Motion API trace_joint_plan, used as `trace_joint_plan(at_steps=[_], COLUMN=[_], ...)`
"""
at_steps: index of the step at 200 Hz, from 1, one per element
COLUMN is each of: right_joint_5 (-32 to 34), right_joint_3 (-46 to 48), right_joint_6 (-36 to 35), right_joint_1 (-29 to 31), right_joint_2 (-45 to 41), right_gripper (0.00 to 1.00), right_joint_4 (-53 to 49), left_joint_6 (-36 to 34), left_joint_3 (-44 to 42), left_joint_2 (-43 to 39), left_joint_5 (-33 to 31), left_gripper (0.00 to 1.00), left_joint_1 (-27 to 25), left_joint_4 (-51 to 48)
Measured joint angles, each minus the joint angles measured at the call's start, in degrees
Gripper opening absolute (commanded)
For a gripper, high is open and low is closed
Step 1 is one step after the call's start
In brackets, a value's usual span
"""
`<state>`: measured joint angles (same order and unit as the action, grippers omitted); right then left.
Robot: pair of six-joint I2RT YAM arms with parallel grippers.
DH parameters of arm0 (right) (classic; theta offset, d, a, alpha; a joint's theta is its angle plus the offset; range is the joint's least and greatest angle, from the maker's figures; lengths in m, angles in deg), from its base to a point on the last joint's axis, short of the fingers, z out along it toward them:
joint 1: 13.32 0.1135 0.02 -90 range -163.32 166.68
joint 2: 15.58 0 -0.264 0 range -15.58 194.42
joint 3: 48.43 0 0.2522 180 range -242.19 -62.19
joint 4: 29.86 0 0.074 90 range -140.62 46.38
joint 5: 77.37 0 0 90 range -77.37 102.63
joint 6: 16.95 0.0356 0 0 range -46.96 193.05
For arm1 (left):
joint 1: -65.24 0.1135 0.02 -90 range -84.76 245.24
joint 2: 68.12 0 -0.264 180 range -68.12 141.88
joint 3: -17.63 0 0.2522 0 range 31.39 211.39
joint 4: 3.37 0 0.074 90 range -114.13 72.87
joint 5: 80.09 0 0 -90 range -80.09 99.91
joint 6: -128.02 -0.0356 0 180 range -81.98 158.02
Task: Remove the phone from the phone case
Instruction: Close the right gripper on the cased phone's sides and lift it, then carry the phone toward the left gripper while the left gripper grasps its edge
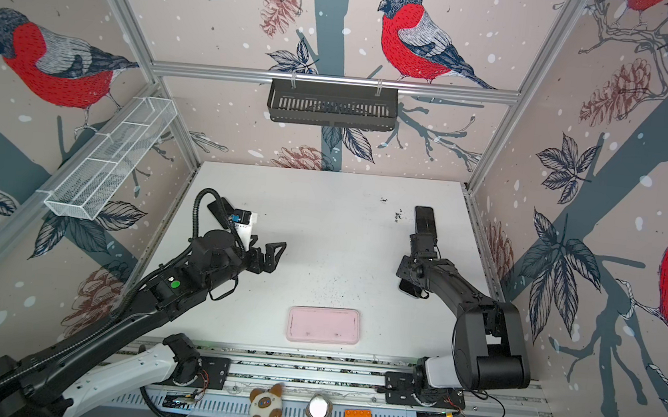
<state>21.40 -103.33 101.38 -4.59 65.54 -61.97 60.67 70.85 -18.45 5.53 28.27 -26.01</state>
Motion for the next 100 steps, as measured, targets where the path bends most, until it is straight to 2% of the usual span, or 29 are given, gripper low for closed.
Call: trace_joint_plan(at_steps=[54,100], right_joint_5=[-3.0,-5.4], right_joint_3=[1.3,0.2], right_joint_6=[-1.4,-3.0], right_joint_1=[6.4,17.0], right_joint_2=[-4.2,-4.2], right_gripper=[0.54,0.54], right_joint_4=[2.1,5.3], left_joint_6=[3.2,8.8], left_joint_3=[-3.7,-5.4], left_joint_2=[2.6,9.1], left_joint_5=[5.9,14.8], left_gripper=[0.98,0.98], left_joint_1=[0.0,0.0], left_joint_4=[6.0,15.8])
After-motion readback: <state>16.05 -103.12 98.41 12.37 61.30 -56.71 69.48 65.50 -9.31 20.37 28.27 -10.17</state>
